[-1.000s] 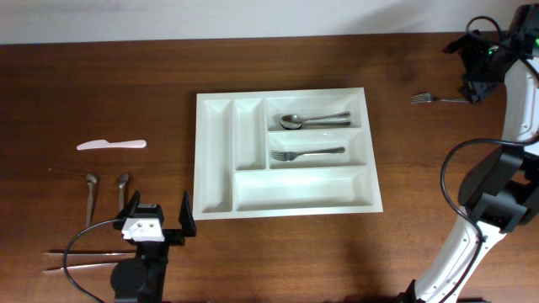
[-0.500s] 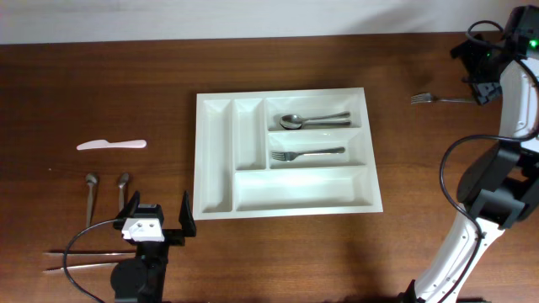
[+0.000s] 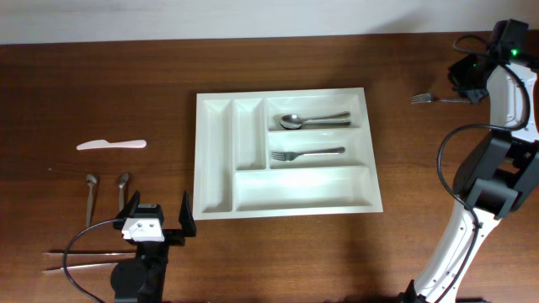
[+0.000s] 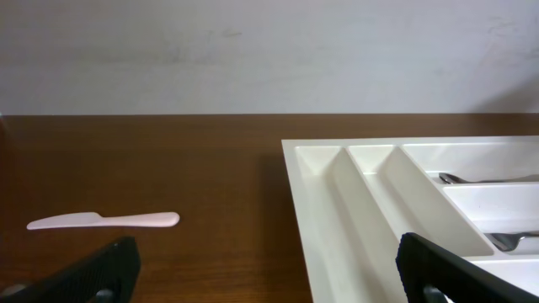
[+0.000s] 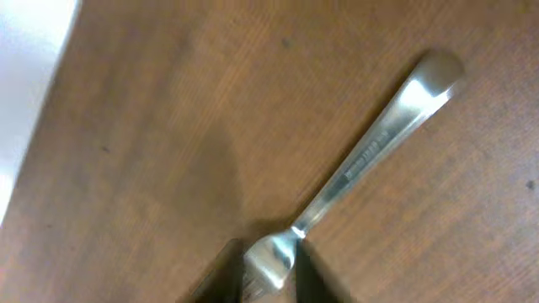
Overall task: Pack container
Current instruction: 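Move the right gripper back over the remaining fork, then close the right gripper on the fork handle and lift it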
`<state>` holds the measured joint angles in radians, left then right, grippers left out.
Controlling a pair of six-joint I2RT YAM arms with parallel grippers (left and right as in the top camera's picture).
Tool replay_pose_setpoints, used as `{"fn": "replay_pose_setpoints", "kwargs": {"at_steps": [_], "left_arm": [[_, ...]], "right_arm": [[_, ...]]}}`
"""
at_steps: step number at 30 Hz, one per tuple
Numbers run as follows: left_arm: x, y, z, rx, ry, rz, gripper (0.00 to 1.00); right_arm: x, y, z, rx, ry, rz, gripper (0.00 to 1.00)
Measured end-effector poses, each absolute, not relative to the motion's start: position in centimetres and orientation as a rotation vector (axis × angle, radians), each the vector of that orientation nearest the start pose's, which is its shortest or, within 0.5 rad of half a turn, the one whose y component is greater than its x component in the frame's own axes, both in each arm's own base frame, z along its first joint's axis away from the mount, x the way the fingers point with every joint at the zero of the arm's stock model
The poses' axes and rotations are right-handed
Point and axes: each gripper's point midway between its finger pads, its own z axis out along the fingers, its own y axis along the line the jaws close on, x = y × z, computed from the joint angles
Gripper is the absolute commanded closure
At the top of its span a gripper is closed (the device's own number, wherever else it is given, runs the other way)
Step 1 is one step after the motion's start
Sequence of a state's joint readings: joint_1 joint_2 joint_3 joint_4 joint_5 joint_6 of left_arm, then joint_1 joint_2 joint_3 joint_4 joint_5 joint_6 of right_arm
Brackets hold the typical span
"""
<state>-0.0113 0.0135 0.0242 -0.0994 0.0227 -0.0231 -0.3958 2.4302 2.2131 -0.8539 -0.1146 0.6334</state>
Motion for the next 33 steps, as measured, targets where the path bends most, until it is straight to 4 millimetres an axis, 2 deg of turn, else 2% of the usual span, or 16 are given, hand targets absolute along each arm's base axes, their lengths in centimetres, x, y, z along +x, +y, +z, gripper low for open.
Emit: {"fn": "replay_pose_setpoints", "kwargs": {"at_steps": [7, 15, 19, 25, 33], "left_arm": [[24.5, -0.7, 15.8, 0.008, 1.660, -0.045, 0.01], [24.5, -0.7, 15.8, 0.008, 1.660, -0.045, 0.01], [24.5, -0.7, 15.8, 0.008, 1.660, -0.045, 0.01], [24.5, -0.7, 15.8, 0.008, 1.660, -0.045, 0.01], [24.5, -0.7, 15.8, 0.008, 1.660, -0.045, 0.01]], "right_arm": [[55.2, -22.2, 7.4, 1.272, 2.299, 0.132, 0.96], [55.0, -22.3, 4.7, 1.296, 2.337, 0.110, 0.96], [55.6, -22.2, 3.9, 1.285, 2.335, 0.124, 0.96], [57.0, -21.6, 4.2, 1.228, 2.312, 0.161, 0.96], [58.0, -19.0, 3.9, 1.165, 2.346, 0.185, 0.96]]}}
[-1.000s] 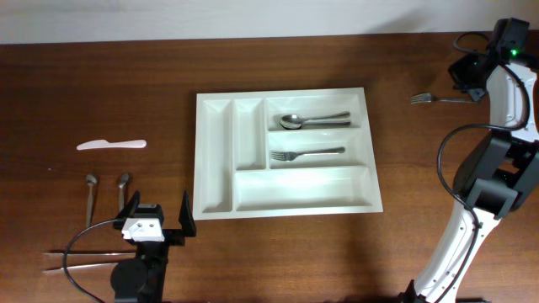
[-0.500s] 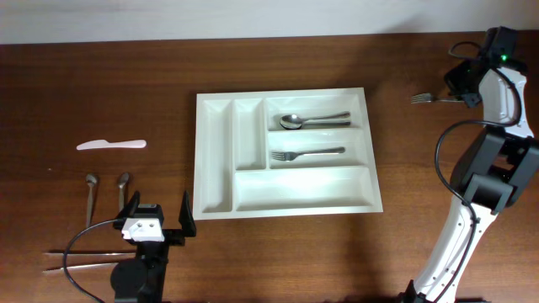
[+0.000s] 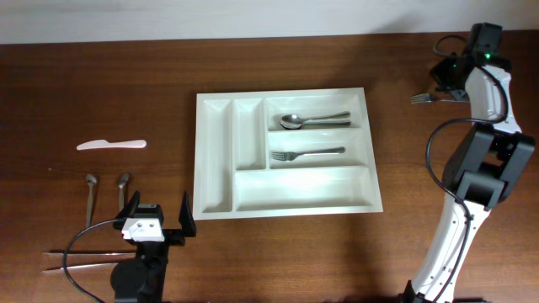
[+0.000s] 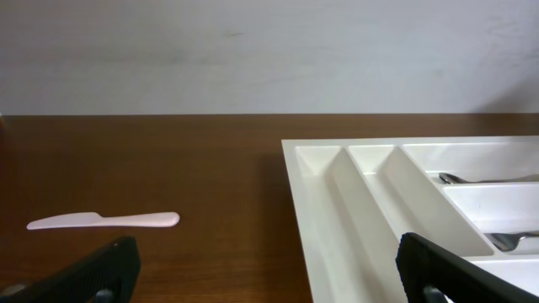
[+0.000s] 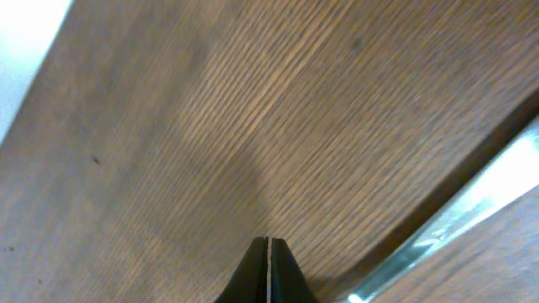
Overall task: Pack container
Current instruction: 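Close the right gripper on the fork handle and lift it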
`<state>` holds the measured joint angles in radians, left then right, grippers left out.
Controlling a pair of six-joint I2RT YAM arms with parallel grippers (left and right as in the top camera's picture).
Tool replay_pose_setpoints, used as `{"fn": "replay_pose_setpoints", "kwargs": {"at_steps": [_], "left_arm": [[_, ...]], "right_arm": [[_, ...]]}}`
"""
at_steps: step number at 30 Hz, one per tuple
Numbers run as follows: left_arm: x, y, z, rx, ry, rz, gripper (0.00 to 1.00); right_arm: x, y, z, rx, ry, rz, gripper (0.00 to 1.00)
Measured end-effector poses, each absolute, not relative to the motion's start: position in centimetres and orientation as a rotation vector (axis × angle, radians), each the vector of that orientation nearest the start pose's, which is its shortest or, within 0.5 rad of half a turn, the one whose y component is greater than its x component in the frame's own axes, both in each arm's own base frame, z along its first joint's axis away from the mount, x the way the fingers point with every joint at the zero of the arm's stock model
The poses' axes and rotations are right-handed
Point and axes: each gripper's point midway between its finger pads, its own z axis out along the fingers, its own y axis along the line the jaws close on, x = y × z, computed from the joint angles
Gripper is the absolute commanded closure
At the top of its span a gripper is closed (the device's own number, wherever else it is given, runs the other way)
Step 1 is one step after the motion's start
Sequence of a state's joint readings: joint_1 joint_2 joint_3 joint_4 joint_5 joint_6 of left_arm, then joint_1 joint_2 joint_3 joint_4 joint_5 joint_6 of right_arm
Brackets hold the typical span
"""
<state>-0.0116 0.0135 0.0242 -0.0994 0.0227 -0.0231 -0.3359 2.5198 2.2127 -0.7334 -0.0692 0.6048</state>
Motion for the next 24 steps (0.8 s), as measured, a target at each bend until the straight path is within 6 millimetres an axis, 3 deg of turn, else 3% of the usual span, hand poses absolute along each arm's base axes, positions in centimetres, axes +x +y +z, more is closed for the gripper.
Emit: {"fn": "replay_pose_setpoints", "kwargs": {"at_steps": [7, 19, 24], "left_arm": [[24.5, -0.7, 15.8, 0.007, 1.660, -0.045, 0.01], [24.5, -0.7, 15.8, 0.007, 1.660, -0.045, 0.01], [24.5, -0.7, 15.8, 0.007, 1.660, -0.045, 0.01]], "right_arm": [[56.9, -18.0, 0.6, 1.195, 2.433, 0.176, 0.96], [54.8, -18.9, 0.3, 1.253, 2.479, 0.044, 0.96], [51.7, -19.5, 0.1, 1.390, 2.516, -0.088, 0.95]]}}
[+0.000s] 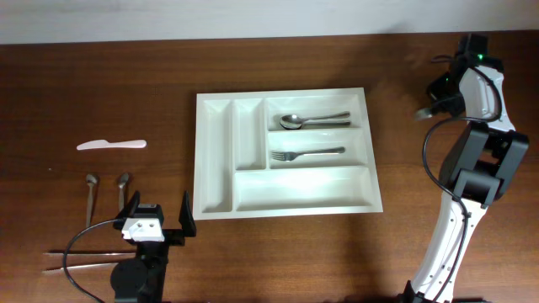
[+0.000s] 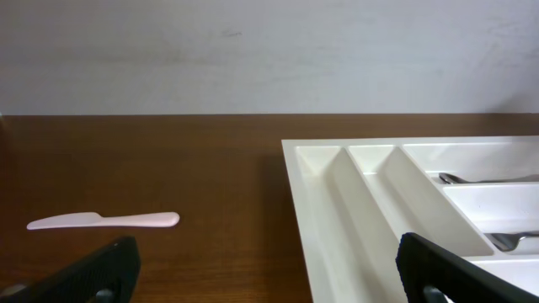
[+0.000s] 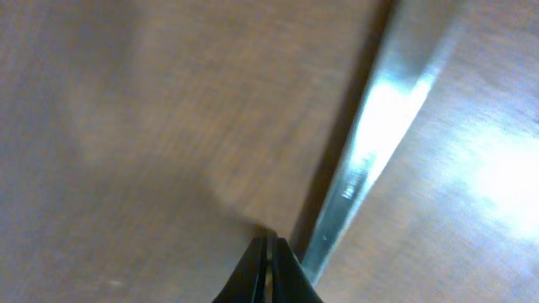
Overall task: Pack container
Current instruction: 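Close the right gripper on the fork handle and lift it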
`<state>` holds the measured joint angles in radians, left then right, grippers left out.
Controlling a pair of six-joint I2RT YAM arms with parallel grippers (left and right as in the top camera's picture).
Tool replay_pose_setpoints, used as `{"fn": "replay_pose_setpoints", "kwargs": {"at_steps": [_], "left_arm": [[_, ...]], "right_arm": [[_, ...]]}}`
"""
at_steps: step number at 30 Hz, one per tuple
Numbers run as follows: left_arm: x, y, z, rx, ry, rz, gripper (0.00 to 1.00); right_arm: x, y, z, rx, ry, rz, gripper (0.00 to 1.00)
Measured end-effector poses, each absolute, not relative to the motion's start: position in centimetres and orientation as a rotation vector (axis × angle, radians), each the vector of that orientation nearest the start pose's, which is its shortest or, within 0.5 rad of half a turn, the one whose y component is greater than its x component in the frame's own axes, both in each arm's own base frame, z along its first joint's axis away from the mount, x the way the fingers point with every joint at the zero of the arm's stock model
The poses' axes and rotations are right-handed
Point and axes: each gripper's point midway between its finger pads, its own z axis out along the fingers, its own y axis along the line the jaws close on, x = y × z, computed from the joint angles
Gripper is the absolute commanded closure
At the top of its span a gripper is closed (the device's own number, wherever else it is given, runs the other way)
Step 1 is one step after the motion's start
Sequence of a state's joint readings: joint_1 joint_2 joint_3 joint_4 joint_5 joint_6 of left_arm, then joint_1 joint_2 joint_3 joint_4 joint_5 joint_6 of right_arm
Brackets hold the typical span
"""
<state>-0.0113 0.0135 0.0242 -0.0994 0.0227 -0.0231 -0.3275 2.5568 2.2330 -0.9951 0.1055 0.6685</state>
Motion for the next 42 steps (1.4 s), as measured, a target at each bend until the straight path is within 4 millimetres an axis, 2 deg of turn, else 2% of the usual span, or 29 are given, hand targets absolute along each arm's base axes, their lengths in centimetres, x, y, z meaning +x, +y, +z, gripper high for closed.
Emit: {"fn": "replay_pose_setpoints", "kwargs": {"at_steps": [11, 25, 27, 29, 32, 34, 36, 37, 39, 42], "left_arm": [[24.5, -0.7, 15.8, 0.007, 1.660, -0.045, 0.01], [24.5, -0.7, 15.8, 0.007, 1.660, -0.045, 0.01], [24.5, -0.7, 15.8, 0.007, 1.660, -0.045, 0.01], [24.5, -0.7, 15.8, 0.007, 1.660, -0.045, 0.01], [24.5, -0.7, 15.8, 0.008, 1.660, -0.045, 0.01], [24.5, -0.7, 15.8, 0.007, 1.660, -0.045, 0.01], [24.5, -0.7, 15.8, 0.008, 1.660, -0.045, 0.01], [24.5, -0.7, 15.8, 0.007, 1.660, -0.045, 0.01], [24.5, -0.7, 15.8, 0.007, 1.660, -0.045, 0.01], [24.5, -0.7, 15.8, 0.007, 1.660, -0.045, 0.01]], "right_arm": [[48.2, -20.4, 0.1, 1.562, 2.536, -0.167, 0.96], [44.9, -21.1, 0.3, 1.622, 2.592, -0.355, 0.95], [44.4, -21.0, 0.8, 1.629, 2.608, -0.371, 0.92], [44.7, -21.2, 2.5, 1.625, 2.595, -0.369, 0.83], [46.8, -22.0, 7.0, 1.565, 2.509, -0.324, 0.55], [48.3, -22.5, 11.2, 1.486, 2.446, -0.284, 0.35], [48.8, -22.5, 14.9, 1.406, 2.409, -0.250, 0.07], [48.6, -22.3, 16.6, 1.373, 2.401, -0.241, 0.00], [47.4, -21.8, 19.4, 1.313, 2.418, -0.242, 0.01], [45.9, -21.0, 21.6, 1.242, 2.460, -0.227, 0.01]]}}
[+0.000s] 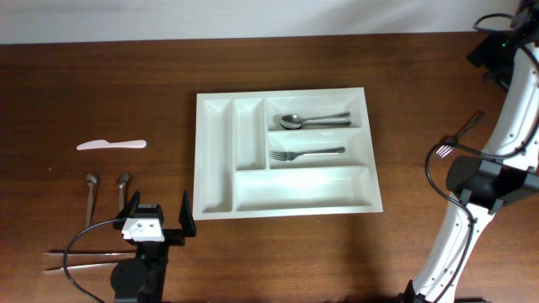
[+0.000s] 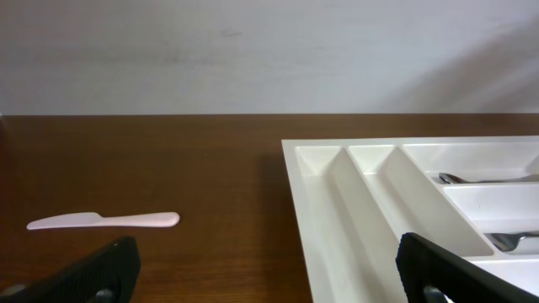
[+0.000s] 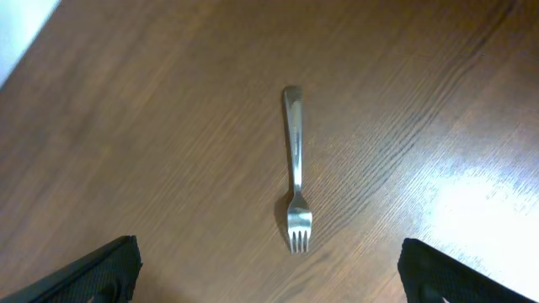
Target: Pack container
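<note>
A white cutlery tray (image 1: 217, 160) lies mid-table, with spoons (image 1: 307, 120) in its top right compartment and a fork (image 1: 305, 153) in the one below. A second fork (image 1: 453, 136) lies loose on the wood to the right of the tray. In the right wrist view this fork (image 3: 293, 168) lies flat, tines toward the camera. My right gripper (image 3: 269, 273) hangs high over it, open wide and holding nothing. My left gripper (image 2: 269, 278) rests open near the tray's front left corner, also holding nothing.
A pale pink knife (image 1: 111, 145) lies at the far left, also seen as the pink knife (image 2: 103, 221) in the left wrist view. Two small spoons (image 1: 106, 194) lie below it. Thin metal pieces (image 1: 80, 259) lie by the front left edge.
The right gripper's jaws were shut low at the table with the fork handle against their tip. Now they are open and high, and the fork lies further right and nearer the front.
The loose fork lay level near the table's back right, with the right jaws closing round its neck. Then the jaws were shut beside it, and it sat tilted. Now it lies diagonally, lower right, and the gripper is open above. The left arm stayed still.
</note>
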`<state>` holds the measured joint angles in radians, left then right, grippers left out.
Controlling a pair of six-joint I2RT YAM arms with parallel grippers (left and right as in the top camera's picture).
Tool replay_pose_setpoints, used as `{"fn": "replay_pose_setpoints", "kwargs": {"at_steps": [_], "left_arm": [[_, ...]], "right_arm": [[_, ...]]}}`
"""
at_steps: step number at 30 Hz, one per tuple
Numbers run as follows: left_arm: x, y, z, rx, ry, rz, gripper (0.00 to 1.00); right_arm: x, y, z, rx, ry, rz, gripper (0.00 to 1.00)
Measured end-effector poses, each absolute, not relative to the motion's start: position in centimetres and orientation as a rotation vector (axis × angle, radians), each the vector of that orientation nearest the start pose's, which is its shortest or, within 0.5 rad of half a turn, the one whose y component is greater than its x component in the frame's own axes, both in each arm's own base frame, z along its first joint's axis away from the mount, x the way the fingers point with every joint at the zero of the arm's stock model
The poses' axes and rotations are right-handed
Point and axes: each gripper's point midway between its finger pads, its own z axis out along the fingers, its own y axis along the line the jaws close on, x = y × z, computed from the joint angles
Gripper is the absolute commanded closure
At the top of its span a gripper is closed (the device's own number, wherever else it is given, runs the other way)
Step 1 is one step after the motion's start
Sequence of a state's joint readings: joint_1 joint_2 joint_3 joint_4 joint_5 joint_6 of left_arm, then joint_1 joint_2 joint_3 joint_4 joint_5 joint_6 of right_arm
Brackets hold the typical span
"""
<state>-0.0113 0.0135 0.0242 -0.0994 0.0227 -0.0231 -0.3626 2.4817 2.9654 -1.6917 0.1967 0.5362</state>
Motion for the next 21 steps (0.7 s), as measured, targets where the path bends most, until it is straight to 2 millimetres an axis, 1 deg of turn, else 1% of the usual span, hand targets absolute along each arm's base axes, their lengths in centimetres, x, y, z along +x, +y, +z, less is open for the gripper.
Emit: {"fn": "replay_pose_setpoints", "kwargs": {"at_steps": [1, 3, 6, 8, 12, 14, 15, 17, 21], "left_arm": [[24.5, -0.7, 15.8, 0.007, 1.660, -0.045, 0.01], [24.5, -0.7, 15.8, 0.008, 1.660, -0.045, 0.01], [24.5, -0.7, 15.8, 0.008, 1.660, -0.045, 0.01], [24.5, -0.7, 15.8, 0.008, 1.660, -0.045, 0.01], [24.5, -0.7, 15.8, 0.007, 1.660, -0.045, 0.01], [24.5, -0.7, 15.8, 0.008, 1.660, -0.045, 0.01], [24.5, -0.7, 15.8, 0.007, 1.660, -0.045, 0.01], [24.5, -0.7, 15.8, 0.007, 1.660, -0.045, 0.01], [24.5, -0.7, 15.8, 0.008, 1.660, -0.045, 0.01]], "right_arm": [[46.0, -20.7, 21.9, 1.201, 2.476, -0.194, 0.01], [46.1, -20.5, 21.8, 1.169, 2.499, -0.159, 0.01], [45.7, -20.6, 20.7, 1.186, 2.539, -0.132, 0.01], [45.2, -21.1, 19.4, 1.244, 2.560, -0.133, 0.01], [43.3, -22.8, 15.6, 1.393, 2.624, -0.119, 0.01], [42.4, -23.8, 13.3, 1.424, 2.673, -0.097, 0.01], [42.2, -24.0, 12.6, 1.434, 2.687, -0.092, 0.01], [41.5, -24.7, 10.4, 1.450, 2.723, -0.084, 0.01], [41.1, -24.4, 6.5, 1.452, 2.787, -0.072, 0.01]]}}
